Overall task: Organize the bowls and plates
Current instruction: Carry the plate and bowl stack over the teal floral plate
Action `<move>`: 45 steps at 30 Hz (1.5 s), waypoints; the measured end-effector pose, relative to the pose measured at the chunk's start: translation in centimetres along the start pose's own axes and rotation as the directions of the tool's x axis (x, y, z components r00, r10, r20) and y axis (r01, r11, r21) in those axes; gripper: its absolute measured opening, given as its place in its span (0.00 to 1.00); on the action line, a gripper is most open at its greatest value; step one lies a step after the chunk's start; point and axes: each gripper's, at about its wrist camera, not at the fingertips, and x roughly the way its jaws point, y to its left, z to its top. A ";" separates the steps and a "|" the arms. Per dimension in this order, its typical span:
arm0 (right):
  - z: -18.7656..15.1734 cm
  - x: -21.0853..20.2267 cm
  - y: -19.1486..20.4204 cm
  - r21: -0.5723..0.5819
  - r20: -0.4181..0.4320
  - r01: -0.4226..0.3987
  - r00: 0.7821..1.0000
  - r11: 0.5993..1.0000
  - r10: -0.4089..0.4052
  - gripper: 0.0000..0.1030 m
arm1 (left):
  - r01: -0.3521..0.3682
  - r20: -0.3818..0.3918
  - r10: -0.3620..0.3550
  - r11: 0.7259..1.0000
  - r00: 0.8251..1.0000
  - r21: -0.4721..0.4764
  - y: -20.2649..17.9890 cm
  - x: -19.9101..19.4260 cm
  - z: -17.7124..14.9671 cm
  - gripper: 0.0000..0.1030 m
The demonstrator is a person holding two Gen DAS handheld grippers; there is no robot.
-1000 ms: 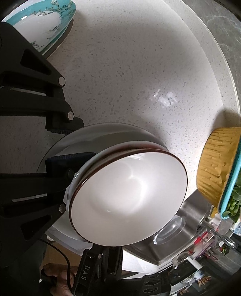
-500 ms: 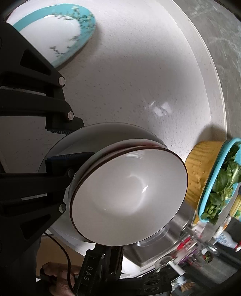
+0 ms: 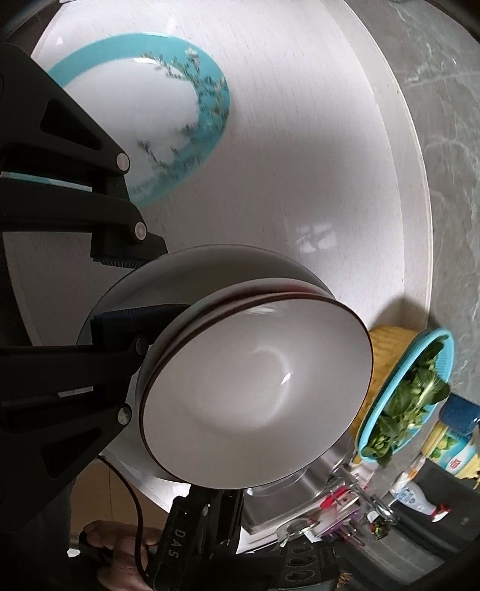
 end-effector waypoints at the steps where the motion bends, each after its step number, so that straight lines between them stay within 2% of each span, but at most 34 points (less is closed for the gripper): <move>1: 0.1 0.0 0.4 -0.004 0.000 -0.001 1.000 1.000 0.001 0.22 | -0.001 0.003 0.001 1.000 1.000 -0.005 0.6 -0.4 -0.1 0.15; 14: 2.1 2.6 9.7 -0.081 -0.020 -0.045 0.999 0.996 0.043 0.22 | -0.036 0.034 0.039 0.996 0.999 -0.084 10.7 -6.9 -2.9 0.15; 24: 3.0 5.9 15.2 -0.126 -0.062 -0.075 0.996 0.989 0.068 0.22 | -0.050 0.031 0.054 0.990 0.998 -0.133 17.8 -9.3 -5.1 0.14; 32: 2.2 8.8 17.1 -0.124 -0.107 -0.073 0.992 0.990 0.060 0.22 | -0.041 -0.011 0.040 0.988 0.999 -0.146 21.8 -8.6 -8.2 0.14; 45: 0.4 12.2 17.8 -0.108 -0.146 -0.042 0.989 0.993 0.026 0.22 | -0.036 -0.054 0.029 0.989 0.998 -0.143 23.6 -5.8 -10.4 0.13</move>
